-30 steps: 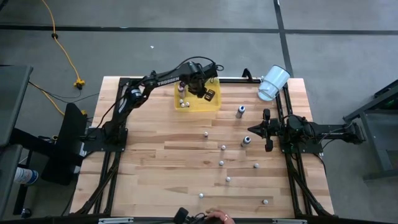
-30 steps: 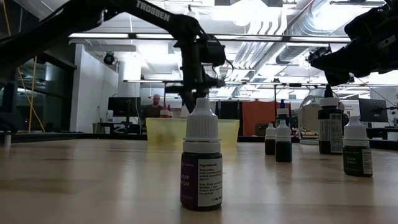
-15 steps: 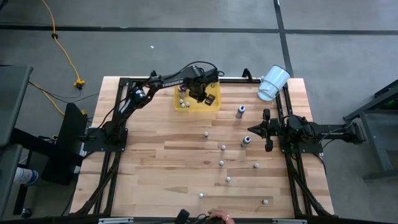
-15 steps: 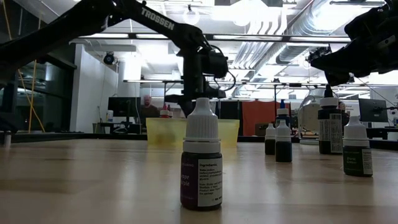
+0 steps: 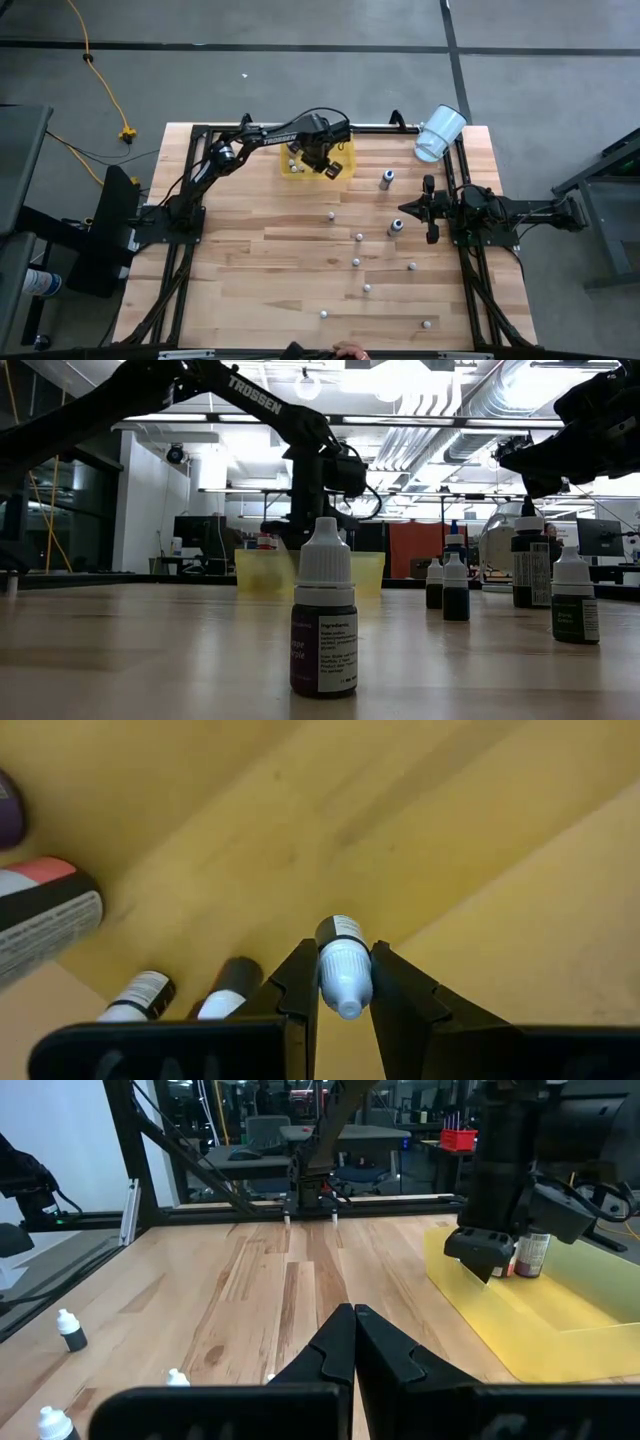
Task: Pick & Place food coloring
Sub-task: Put the top small violet food coloring bottle into the yellow container, then put the small black food coloring into the yellow container
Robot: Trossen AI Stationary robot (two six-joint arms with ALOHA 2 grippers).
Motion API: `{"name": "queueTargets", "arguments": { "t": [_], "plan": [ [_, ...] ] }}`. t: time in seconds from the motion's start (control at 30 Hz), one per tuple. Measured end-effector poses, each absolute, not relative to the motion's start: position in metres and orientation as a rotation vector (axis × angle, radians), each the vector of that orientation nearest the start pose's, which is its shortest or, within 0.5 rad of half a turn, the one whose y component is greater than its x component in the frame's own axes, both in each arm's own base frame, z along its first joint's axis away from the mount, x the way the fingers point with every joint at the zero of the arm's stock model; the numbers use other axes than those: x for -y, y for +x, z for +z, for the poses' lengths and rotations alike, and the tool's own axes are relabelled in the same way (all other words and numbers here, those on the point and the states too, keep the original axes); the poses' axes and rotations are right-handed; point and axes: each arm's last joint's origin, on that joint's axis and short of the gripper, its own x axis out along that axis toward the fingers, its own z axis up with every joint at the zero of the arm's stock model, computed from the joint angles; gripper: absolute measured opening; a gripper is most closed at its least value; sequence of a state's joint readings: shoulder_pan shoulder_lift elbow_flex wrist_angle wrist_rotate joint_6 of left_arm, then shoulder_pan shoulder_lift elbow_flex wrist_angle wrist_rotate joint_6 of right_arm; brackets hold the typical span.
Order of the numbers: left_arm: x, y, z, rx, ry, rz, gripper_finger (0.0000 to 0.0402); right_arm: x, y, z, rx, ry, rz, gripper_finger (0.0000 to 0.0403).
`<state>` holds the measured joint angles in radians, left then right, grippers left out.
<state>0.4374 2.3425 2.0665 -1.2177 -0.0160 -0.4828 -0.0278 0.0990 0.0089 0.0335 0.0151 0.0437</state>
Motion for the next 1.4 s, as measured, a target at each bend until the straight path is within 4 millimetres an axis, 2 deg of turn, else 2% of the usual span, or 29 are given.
{"name": "queueTargets", "arguments": {
  "t": [0.2, 0.53, 0.77, 0.97, 1.17, 1.4],
  "plan": [
    [-0.196, 0.419, 0.182, -1.387, -0.685, 0.698, 0.0065, 0.003, 0.103, 0.162, -0.056, 0.044, -0.045, 0.0],
    [-0.196, 0.42, 0.182, -1.377, -0.677, 0.69, 0.0153, 0.003, 0.103, 0.162, -0.056, 0.044, -0.044, 0.0],
    [-0.198, 0.423, 0.187, -1.349, -0.658, 0.674, 0.0178, 0.003, 0.103, 0.162, -0.056, 0.044, -0.044, 0.0],
    [-0.201, 0.429, 0.207, -1.287, -0.615, 0.644, 0.0179, 0.003, 0.103, 0.162, -0.056, 0.044, -0.044, 0.0],
    [-0.202, 0.431, 0.249, -1.238, -0.51, 0.563, 0.0179, 0.003, 0.103, 0.162, -0.056, 0.044, -0.044, 0.0],
    [-0.182, 0.427, 0.283, -1.226, -0.311, 0.379, 0.0179, 0.003, 0.103, 0.162, -0.055, 0.044, -0.045, 0.0]
  ]
}}
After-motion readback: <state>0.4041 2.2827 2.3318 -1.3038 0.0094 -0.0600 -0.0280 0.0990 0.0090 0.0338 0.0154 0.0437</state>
